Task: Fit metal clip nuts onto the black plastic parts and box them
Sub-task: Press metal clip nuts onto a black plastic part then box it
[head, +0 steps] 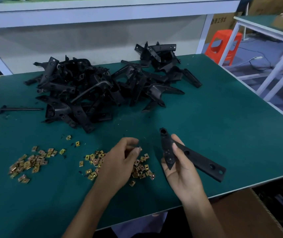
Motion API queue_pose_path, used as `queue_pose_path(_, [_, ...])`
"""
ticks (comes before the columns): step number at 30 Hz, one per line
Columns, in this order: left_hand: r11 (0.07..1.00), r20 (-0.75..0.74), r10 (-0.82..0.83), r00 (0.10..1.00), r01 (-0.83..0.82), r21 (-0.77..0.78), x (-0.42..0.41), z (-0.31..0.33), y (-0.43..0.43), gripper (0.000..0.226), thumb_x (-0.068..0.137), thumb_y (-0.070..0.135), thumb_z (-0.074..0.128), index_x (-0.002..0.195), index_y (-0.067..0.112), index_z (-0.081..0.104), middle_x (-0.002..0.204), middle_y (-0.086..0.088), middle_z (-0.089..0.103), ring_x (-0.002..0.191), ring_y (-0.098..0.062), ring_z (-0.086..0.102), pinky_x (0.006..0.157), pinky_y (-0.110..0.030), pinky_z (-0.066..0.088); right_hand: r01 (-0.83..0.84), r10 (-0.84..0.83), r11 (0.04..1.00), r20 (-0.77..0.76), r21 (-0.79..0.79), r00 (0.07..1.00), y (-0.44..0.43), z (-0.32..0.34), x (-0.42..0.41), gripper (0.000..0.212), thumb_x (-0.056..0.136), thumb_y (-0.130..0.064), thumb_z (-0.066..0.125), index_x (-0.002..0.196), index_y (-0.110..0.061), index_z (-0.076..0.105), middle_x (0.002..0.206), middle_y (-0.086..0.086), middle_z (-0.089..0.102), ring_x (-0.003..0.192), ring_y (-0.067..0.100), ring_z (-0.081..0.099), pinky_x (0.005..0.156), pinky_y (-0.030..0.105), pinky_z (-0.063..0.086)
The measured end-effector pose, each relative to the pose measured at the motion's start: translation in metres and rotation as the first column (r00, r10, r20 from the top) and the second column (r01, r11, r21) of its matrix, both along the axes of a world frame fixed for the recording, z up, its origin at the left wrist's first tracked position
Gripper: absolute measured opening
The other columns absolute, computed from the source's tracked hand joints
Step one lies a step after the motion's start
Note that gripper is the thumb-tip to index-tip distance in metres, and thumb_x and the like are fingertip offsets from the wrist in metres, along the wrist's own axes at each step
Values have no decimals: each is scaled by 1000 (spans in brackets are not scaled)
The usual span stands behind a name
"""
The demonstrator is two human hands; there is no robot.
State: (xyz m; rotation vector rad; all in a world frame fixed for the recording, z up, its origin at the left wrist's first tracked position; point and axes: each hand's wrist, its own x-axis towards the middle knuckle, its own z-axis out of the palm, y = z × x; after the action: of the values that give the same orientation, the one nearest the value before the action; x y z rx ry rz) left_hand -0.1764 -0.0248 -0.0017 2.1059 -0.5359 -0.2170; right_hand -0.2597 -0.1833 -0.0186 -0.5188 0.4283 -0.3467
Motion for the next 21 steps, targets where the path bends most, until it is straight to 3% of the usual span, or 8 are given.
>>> queue_pose_path(2, [999, -35, -15, 999, 14, -52, -3, -1, 1, 21, 98, 31, 61, 109, 49, 62, 99, 31, 68, 96, 15, 61, 76, 0, 43, -17, 16, 1000, 23, 20, 1000, 0, 0, -2, 35, 90, -13, 59, 125, -16, 63, 108, 9, 77, 88, 16, 76, 64, 24, 59])
queue_pose_path(7, [981, -154, 43, 987, -71, -182, -3, -9, 2, 20, 91, 21, 73, 97, 41, 72, 93, 23, 75, 87, 3, 70, 79, -19, 56, -62, 62, 998, 9, -21, 998, 1, -1, -4, 35, 87, -13, 61, 121, -16, 66, 107, 6, 77, 88, 12, 75, 65, 22, 58])
queue_pose_path(12, [985, -93, 83, 992, -95, -142, -2, -12, 6, 22, 100, 30, 58, 106, 49, 67, 106, 27, 70, 101, 9, 63, 82, -15, 47, -90, 90, 995, -10, -42, 996, 2, 0, -4, 37, 84, -13, 62, 121, -15, 66, 107, 5, 77, 89, 11, 75, 65, 21, 58])
queue_pose_path(15, [969, -188, 97, 977, -136, -205, -1, -13, 5, 18, 101, 30, 57, 105, 45, 66, 101, 27, 70, 99, 7, 65, 88, -22, 51, -94, 94, 995, -8, -45, 996, 2, 0, -4, 37, 84, -13, 62, 120, -15, 67, 106, 5, 77, 87, 11, 75, 64, 21, 57])
queue_pose_path(21, [946, -241, 103, 965, -170, -277, 1, -12, 3, 9, 95, 30, 65, 92, 36, 70, 89, 13, 72, 85, -5, 68, 77, -29, 54, -98, 98, 995, 9, -37, 995, 1, -1, -4, 35, 85, -12, 62, 120, -14, 68, 103, 5, 77, 81, 10, 74, 63, 21, 57])
